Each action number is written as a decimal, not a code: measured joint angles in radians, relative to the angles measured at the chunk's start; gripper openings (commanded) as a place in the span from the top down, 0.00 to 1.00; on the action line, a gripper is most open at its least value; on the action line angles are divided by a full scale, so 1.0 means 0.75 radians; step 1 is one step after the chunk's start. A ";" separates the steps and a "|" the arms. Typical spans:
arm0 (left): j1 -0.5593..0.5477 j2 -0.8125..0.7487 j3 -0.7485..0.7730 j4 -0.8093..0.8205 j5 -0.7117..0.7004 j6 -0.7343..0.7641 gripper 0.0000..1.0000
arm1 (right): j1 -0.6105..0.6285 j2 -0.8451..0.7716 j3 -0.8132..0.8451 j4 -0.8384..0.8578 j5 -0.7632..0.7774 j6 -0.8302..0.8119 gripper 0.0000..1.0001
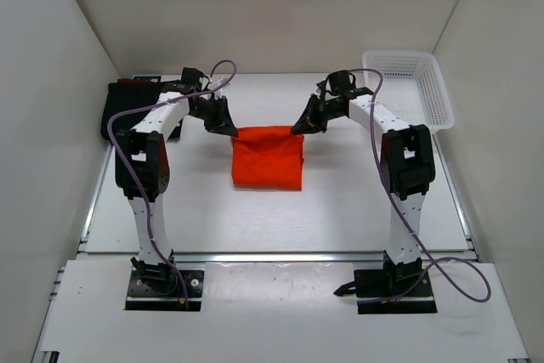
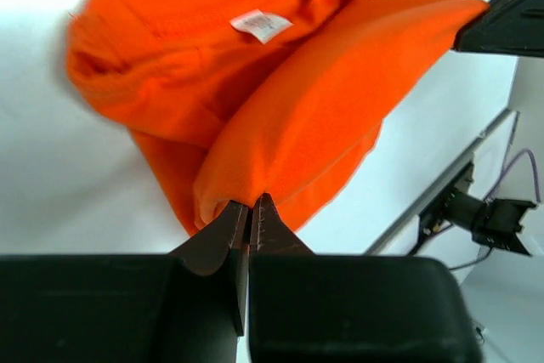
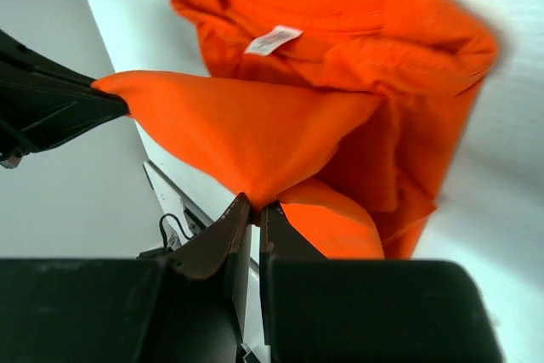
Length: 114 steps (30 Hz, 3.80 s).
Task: Fold and stack the t-shirts
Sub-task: Fold the long partially folded tshirt into a neat square, then smooth out wrinkles on the folded tshirt
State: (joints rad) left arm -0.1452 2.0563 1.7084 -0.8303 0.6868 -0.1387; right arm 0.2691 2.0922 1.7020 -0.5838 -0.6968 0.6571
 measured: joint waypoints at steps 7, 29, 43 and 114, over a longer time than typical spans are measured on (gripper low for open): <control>-0.006 0.151 0.146 0.009 -0.074 -0.003 0.72 | -0.030 0.083 0.022 0.019 0.020 0.014 0.85; -0.116 -0.031 0.042 0.251 -0.410 0.235 0.30 | 0.075 0.049 0.063 0.144 0.456 -0.114 0.48; -0.044 0.020 0.038 0.239 -0.409 0.214 0.28 | 0.058 0.364 0.340 0.081 0.410 -0.167 0.48; -0.211 -0.067 -0.252 0.239 -0.577 0.312 0.29 | -0.016 -0.451 -0.836 0.803 0.578 0.067 0.46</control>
State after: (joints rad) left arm -0.3035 2.0060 1.5192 -0.6510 0.2543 0.0952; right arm 0.2569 1.7538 1.0748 0.0181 -0.2630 0.7074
